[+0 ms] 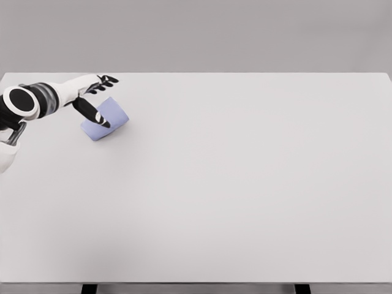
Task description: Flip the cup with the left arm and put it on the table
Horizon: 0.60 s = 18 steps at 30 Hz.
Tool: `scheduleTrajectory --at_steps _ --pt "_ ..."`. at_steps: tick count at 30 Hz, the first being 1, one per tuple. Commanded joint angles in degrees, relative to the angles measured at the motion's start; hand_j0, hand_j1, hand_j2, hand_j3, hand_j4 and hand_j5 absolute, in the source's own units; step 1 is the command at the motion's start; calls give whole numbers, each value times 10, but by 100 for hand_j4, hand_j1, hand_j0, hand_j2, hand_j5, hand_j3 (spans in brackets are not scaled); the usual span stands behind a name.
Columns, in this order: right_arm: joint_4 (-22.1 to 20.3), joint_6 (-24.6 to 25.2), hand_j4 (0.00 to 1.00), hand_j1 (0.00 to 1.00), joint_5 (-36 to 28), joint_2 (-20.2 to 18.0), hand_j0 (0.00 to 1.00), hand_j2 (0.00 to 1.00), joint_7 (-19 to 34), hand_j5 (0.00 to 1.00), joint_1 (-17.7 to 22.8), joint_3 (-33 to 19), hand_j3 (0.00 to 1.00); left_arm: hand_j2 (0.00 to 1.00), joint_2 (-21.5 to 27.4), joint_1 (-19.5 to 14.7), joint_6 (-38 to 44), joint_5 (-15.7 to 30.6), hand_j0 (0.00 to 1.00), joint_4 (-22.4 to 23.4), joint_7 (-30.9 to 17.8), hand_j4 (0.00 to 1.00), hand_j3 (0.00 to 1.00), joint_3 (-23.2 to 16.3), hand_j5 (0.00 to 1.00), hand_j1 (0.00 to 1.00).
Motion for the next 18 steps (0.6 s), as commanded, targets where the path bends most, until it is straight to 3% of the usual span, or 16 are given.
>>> scheduleTrajectory --at_steps 1,18 --pt "0 0 100 100 0 0 100 100 0 100 0 0 100 100 -3 0 -1 -2 100 12 0 100 100 0 100 100" --pt "1 0 100 100 0 0 100 100 0 100 0 0 100 99 -44 -3 -1 -2 99 51 0 99 99 17 99 99"
